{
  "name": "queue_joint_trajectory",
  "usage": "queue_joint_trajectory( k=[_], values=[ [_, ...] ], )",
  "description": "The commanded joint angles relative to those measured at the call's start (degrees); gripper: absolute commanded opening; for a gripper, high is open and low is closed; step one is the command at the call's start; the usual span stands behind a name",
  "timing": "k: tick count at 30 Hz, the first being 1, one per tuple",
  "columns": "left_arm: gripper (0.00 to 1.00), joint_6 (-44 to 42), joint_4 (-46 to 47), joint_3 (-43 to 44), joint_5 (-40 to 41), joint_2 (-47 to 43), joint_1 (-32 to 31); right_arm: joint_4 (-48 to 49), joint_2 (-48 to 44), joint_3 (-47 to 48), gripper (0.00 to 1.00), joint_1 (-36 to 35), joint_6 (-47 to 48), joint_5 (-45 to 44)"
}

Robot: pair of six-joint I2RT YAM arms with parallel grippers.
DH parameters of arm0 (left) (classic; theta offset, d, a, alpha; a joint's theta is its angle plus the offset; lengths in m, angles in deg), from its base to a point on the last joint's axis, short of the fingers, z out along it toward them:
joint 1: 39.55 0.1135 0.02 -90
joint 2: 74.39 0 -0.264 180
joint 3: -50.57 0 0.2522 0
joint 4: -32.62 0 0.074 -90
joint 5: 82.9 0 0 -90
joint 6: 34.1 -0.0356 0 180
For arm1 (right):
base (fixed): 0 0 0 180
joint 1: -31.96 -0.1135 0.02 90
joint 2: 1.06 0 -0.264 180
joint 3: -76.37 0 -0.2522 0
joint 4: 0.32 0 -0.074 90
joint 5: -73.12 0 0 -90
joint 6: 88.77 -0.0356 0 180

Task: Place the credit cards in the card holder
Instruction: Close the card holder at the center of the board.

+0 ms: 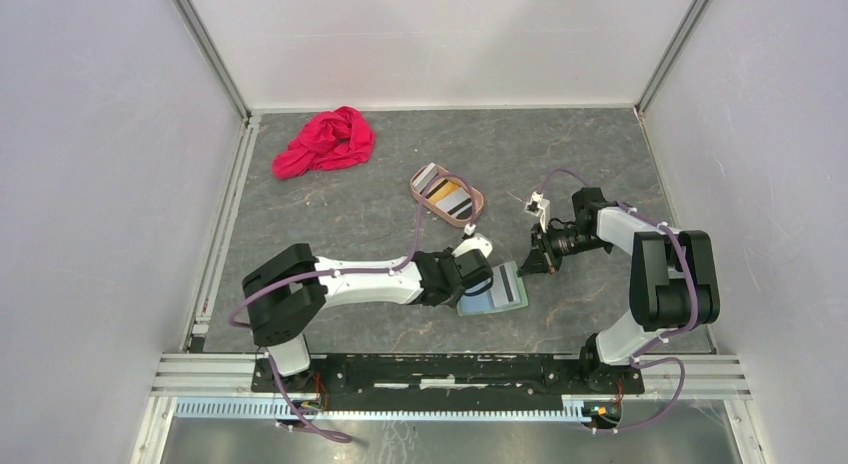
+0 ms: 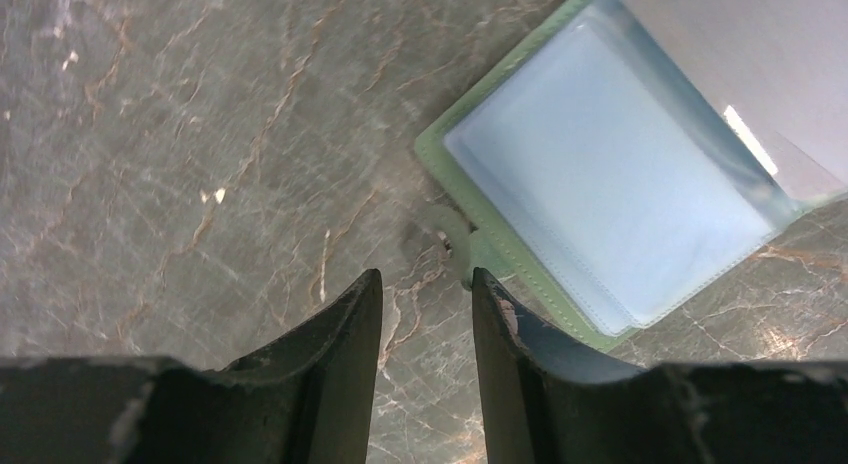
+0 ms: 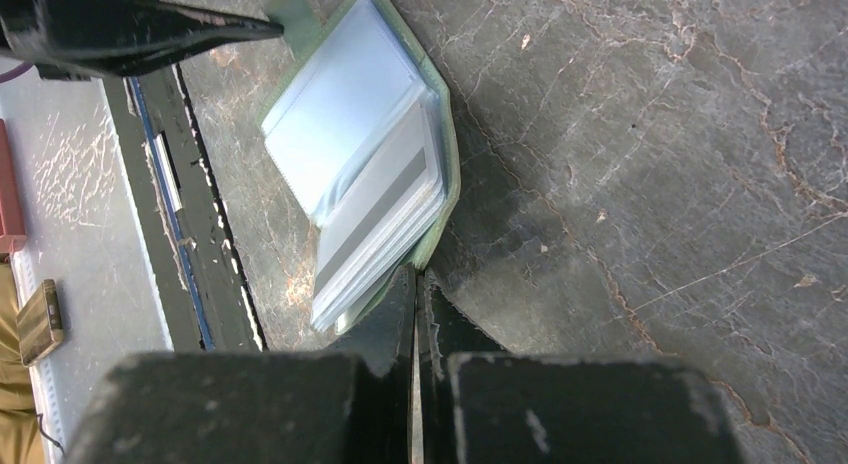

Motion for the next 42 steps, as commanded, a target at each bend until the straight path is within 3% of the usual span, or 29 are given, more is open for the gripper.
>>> queue_joint_trajectory(
  k=[1, 5, 15, 26, 39, 42],
  values=[
    [0.45, 9.8, 0.9, -2.8, 2.1, -5.6, 1.5, -0.4, 0.1, 1.8, 0.00, 0.0, 1.1, 1.9],
    [0.44, 12.0, 6.0, -7.9, -1.1, -9.7, 3.2, -0.6, 0.0, 1.9, 0.00, 0.0, 1.4, 2.5],
    [0.39, 16.4, 26.2, -21.8, -19.2, -17.4, 11.0, -1.6, -1.3, 2.2, 0.00, 0.0, 2.6, 6.0],
    [0.03, 19.0, 38.8, -27.6, -29.6, -17.2, 14.3, -3.5, -1.3, 2.9, 0.00, 0.0, 3.8, 8.7],
    [0.02, 24.6, 52.9, -31.1, -36.1, -12.3, 14.7, -12.1, 0.3, 9.0, 0.00, 0.0, 5.5, 10.1],
    [0.02, 25.7, 55.7, -31.7, -36.9, -11.1, 14.7, -9.7, 0.7, 9.9, 0.00, -0.1, -0.1, 7.6]
  ],
)
